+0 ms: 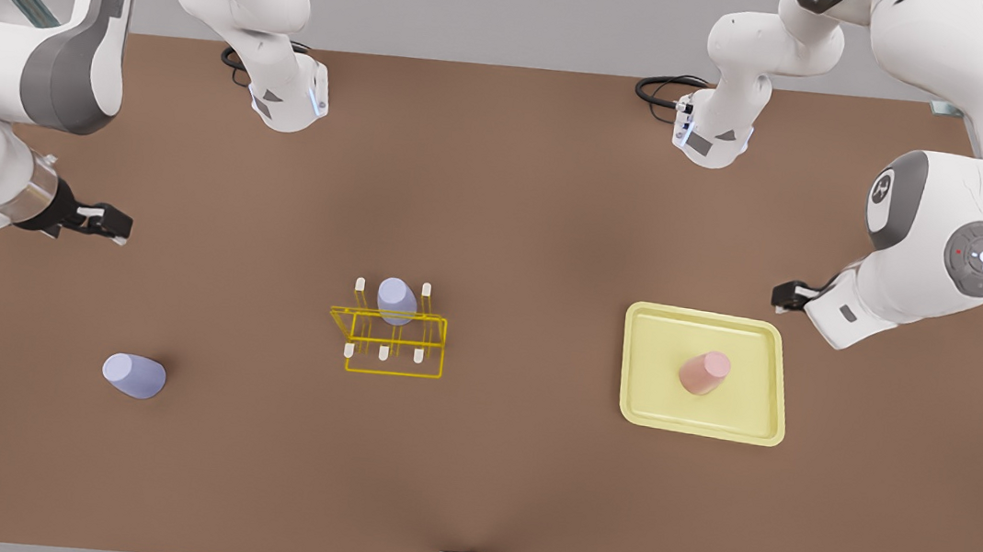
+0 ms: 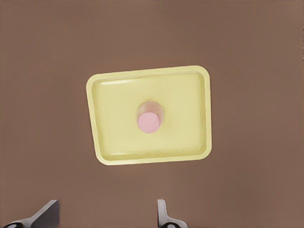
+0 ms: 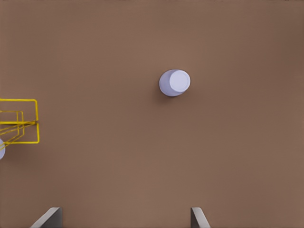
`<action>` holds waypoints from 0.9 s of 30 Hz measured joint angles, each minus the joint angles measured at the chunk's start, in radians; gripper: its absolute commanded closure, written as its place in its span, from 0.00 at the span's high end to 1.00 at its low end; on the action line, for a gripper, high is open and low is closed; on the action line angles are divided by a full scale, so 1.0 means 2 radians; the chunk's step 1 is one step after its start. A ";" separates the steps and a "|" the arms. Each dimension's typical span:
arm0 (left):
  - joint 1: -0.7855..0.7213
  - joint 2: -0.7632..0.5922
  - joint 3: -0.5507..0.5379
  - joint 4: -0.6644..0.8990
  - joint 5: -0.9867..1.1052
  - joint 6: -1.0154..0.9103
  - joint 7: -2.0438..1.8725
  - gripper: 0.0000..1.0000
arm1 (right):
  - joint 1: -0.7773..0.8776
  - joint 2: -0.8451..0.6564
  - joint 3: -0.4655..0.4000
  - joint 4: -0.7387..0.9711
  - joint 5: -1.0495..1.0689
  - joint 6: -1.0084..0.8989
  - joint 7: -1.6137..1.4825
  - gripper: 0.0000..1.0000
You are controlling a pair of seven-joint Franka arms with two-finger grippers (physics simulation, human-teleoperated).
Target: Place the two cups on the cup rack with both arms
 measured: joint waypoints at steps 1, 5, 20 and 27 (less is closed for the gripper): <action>0.000 0.000 0.000 0.000 0.000 0.003 0.001 1.00 | 0.000 0.001 -0.001 0.000 0.002 0.003 0.000 1.00; -0.010 0.070 0.000 -0.041 -0.002 0.047 0.006 1.00 | -0.006 0.102 -0.001 0.065 0.004 0.022 -0.005 1.00; -0.012 0.132 0.020 -0.212 -0.019 0.349 0.014 1.00 | -0.061 0.322 -0.018 0.103 0.007 0.201 -0.043 1.00; -0.015 0.146 0.020 -0.236 -0.020 0.388 0.017 1.00 | -0.063 0.345 -0.019 0.092 0.005 0.224 -0.053 1.00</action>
